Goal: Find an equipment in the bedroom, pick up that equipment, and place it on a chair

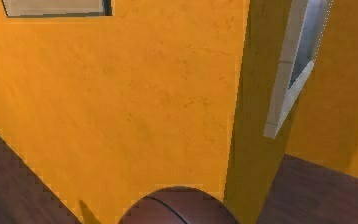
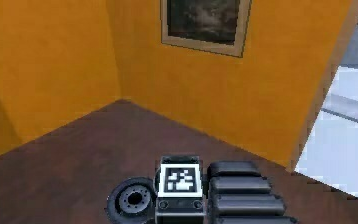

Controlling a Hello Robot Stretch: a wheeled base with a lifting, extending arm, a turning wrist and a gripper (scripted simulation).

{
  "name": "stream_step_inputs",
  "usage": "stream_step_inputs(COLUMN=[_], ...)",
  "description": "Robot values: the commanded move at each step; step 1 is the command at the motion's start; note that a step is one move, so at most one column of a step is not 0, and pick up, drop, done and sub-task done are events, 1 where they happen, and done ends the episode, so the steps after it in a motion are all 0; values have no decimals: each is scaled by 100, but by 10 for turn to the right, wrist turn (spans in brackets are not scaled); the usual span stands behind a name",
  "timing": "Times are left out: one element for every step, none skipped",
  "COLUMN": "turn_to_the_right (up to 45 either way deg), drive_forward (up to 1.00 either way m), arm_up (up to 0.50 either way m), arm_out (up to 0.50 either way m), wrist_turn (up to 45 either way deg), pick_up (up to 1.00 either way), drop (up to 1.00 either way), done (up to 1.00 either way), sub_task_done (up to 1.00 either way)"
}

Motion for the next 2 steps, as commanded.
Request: stream_step_inputs(turn_to_the_right=[60, -450], drive_forward=[0, 0], arm_up=[0, 0], arm_out=[0, 0], wrist_turn=[0, 0], pick_up=[0, 0], drop=[0, 0], done=[0, 0], sub_task_done=[0, 0])
